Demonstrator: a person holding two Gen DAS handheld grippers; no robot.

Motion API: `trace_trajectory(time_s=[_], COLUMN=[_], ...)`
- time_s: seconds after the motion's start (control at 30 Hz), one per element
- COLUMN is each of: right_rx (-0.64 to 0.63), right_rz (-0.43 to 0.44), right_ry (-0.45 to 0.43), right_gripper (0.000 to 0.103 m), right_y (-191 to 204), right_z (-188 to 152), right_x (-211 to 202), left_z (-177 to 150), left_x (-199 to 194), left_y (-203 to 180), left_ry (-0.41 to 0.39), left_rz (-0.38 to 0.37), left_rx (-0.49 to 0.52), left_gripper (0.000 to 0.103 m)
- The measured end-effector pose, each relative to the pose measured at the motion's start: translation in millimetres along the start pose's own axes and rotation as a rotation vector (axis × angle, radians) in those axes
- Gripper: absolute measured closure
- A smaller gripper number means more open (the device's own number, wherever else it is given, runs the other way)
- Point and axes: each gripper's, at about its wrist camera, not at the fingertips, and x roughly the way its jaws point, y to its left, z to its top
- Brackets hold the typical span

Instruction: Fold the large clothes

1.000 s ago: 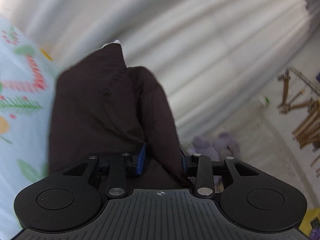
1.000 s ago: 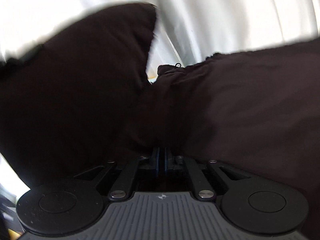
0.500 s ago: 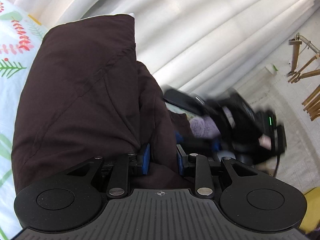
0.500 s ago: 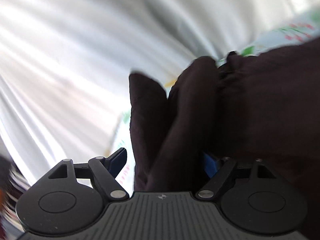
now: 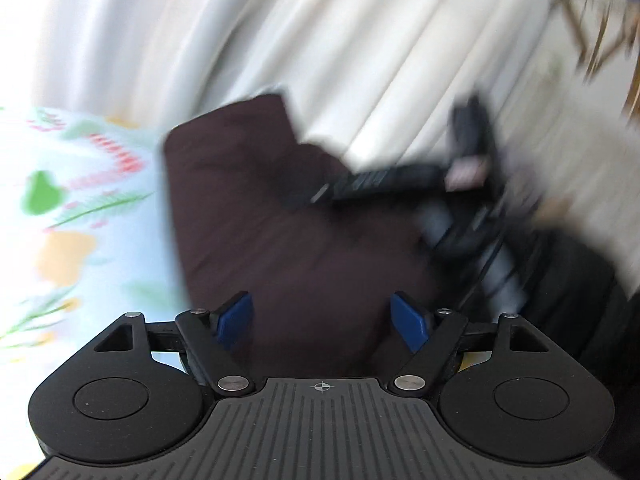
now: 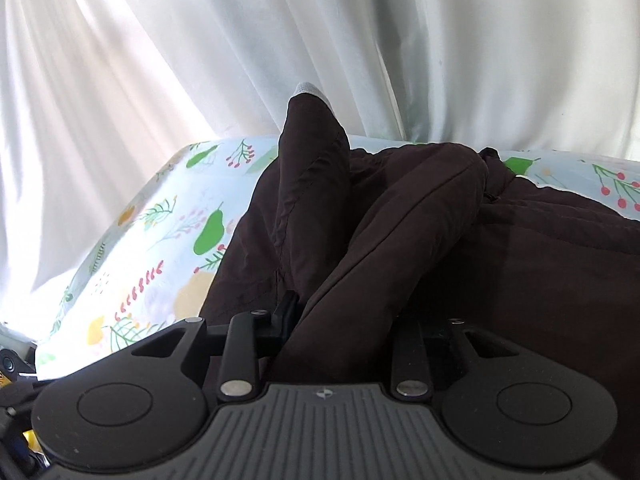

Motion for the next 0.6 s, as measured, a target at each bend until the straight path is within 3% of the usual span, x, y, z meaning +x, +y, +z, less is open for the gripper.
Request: trace_trajectory(time_s=[0.13, 0.33, 0.4, 0.5, 0.6], right_rx=[-0.033, -0.007, 0.017, -0.156, -0.315], right_rz=[0.000, -0.003, -0.027, -0.094, -0.109], right_ry=[0.002, 0.003, -0.008, -0.086, -0.168], right_gripper=[0.072, 0.068, 0.072, 0.086, 0.090], right_y=[2, 6, 8, 44, 77], right_z=[3, 0, 0, 0, 1], right_x=[4, 10, 10, -8, -38], left_z=[-20, -28, -30, -33, -33], left_x=[20, 42, 45, 48, 50], left_y=[11, 9, 9, 9, 8], left_ry=[0.107, 0.142, 0.154, 0.168, 0.171], left_rz=[0.044, 0.095, 0.095, 0.100, 0.134], left_rx=[-0.081, -0.079, -0.093, -0.117, -0.139], left_gripper=[0.023, 0.021, 0.020, 0.020, 0.020])
